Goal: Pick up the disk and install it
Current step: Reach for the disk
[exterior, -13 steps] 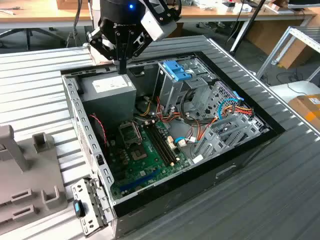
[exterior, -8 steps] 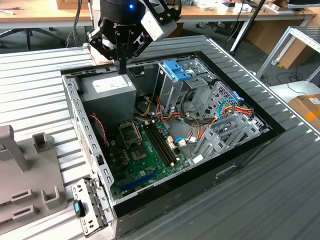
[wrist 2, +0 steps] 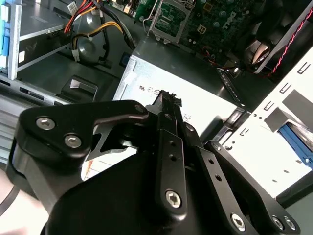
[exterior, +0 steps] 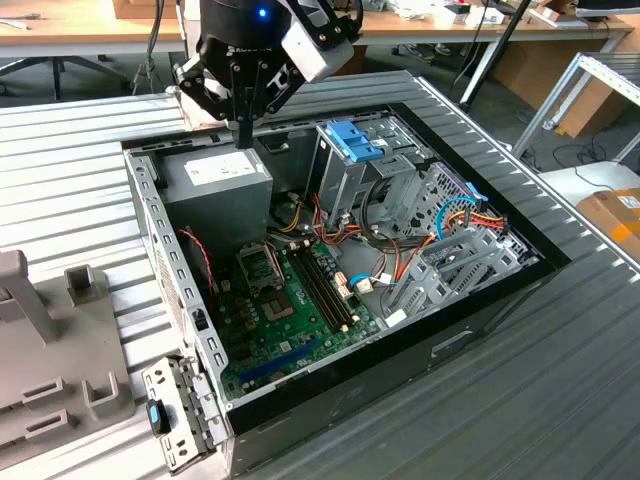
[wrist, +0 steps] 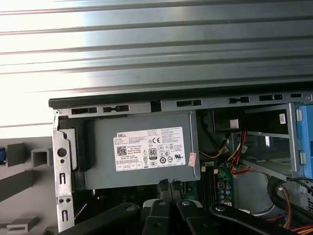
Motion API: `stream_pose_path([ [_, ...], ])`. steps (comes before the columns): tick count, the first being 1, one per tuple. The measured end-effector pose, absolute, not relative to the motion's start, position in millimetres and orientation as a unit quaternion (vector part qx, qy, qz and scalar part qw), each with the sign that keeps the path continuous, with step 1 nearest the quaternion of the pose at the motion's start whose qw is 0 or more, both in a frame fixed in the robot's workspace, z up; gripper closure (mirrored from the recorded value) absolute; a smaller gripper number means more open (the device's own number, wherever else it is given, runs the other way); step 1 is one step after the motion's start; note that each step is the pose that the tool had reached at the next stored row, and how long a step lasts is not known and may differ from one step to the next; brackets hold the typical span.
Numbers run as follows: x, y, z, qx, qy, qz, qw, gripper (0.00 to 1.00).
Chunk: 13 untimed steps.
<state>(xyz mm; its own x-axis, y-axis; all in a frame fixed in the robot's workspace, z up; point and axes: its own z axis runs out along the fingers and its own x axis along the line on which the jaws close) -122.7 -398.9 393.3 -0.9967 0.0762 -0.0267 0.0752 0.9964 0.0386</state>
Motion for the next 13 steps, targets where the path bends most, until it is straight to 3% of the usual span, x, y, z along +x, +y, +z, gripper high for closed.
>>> stream_pose_path([
  [13,-132.7,-399.0,393.3,0.038,0.999,0.019,0.014,0.89],
])
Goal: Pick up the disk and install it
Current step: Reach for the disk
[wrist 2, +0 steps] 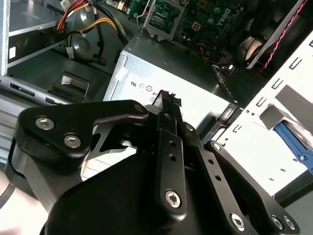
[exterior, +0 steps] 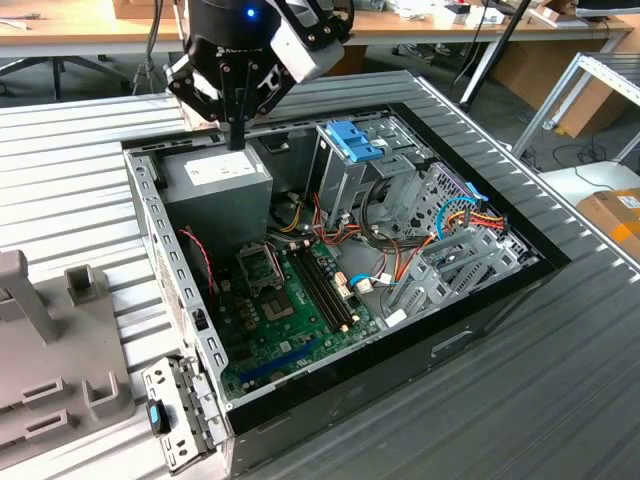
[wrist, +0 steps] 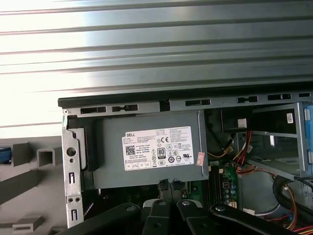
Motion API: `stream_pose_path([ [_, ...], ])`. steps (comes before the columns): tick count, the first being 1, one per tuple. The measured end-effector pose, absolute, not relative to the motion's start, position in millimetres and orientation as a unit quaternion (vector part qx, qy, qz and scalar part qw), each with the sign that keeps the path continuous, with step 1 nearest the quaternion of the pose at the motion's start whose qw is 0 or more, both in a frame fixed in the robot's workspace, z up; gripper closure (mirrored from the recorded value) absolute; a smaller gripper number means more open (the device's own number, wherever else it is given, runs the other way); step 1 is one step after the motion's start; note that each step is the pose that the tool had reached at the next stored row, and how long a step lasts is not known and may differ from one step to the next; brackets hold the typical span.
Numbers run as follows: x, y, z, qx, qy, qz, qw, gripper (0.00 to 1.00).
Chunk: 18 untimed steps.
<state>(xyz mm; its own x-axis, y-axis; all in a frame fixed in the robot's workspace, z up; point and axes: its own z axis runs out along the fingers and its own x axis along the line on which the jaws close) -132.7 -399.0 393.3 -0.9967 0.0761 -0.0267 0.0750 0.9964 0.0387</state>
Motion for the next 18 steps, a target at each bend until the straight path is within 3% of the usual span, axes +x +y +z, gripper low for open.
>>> stream_pose_path([
  [18,-153.1,-398.9,393.3,0.038,0.999,0.019,0.014,0.89],
])
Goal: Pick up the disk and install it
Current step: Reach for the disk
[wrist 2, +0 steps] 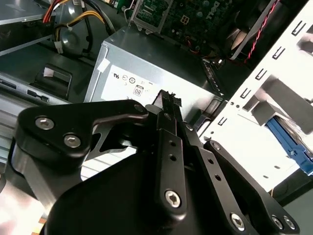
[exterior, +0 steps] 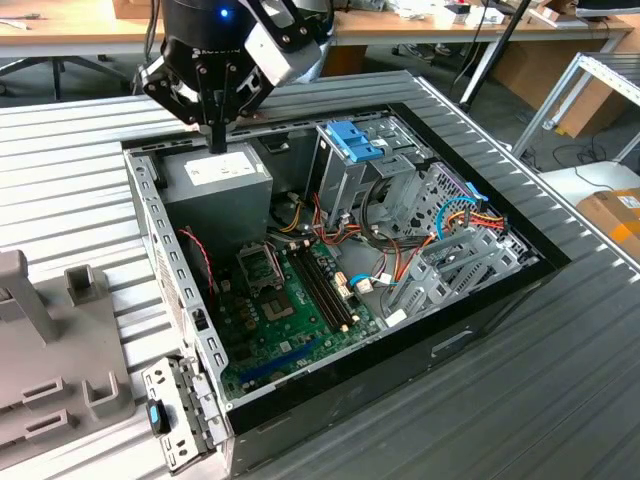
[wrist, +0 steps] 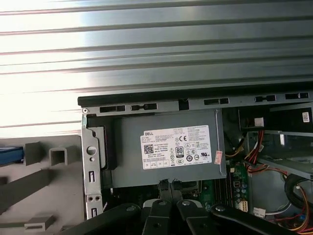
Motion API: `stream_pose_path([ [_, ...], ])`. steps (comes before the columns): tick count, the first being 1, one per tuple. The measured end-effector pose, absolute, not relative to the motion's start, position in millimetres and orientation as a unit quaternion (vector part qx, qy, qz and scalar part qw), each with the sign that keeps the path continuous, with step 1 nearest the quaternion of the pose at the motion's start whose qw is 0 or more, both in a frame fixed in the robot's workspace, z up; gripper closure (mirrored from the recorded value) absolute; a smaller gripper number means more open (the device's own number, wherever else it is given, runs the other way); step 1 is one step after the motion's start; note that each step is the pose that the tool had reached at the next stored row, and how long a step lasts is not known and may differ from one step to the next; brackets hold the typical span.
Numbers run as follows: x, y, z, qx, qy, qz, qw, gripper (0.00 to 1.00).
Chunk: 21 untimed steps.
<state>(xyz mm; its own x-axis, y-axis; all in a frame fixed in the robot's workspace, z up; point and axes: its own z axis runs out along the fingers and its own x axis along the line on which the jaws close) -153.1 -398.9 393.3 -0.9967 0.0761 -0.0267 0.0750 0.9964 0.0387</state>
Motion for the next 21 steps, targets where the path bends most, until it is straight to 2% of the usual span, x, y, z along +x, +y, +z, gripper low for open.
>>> stream_pose_path([
  [21,-182.7,-398.9,392.9,0.038,0.999,0.019,0.014,0.89],
])
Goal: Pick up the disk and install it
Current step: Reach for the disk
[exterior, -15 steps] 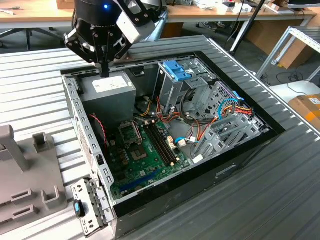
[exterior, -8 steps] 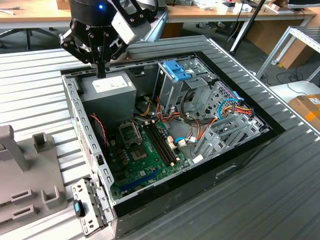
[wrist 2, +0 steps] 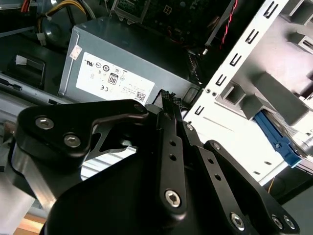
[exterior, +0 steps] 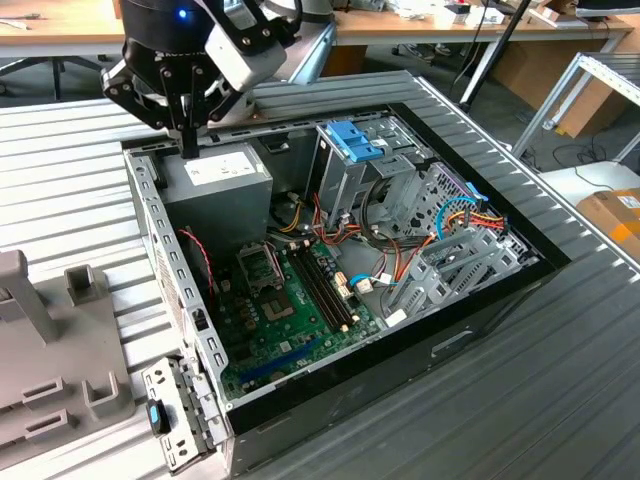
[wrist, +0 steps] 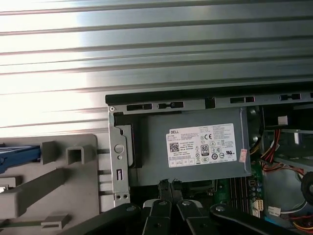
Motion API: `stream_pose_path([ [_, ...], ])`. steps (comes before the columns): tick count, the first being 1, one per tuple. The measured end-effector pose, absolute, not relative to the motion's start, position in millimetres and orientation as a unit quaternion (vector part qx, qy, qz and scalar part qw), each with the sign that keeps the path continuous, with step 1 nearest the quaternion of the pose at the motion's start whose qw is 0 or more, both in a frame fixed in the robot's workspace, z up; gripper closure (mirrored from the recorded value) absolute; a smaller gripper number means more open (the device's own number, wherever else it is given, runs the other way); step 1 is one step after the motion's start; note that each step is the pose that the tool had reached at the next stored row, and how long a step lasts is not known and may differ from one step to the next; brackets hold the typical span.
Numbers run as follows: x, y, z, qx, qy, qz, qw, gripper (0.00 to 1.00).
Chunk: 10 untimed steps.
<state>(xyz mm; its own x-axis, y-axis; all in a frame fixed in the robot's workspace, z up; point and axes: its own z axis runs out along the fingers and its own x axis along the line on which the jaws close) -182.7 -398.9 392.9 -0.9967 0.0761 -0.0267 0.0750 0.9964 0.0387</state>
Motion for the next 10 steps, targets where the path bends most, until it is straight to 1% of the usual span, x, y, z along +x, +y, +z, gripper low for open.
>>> stream_pose_path([
  [10,-198.9,-398.9,392.7,0.038,0.999,0.019,0.014,0.89],
])
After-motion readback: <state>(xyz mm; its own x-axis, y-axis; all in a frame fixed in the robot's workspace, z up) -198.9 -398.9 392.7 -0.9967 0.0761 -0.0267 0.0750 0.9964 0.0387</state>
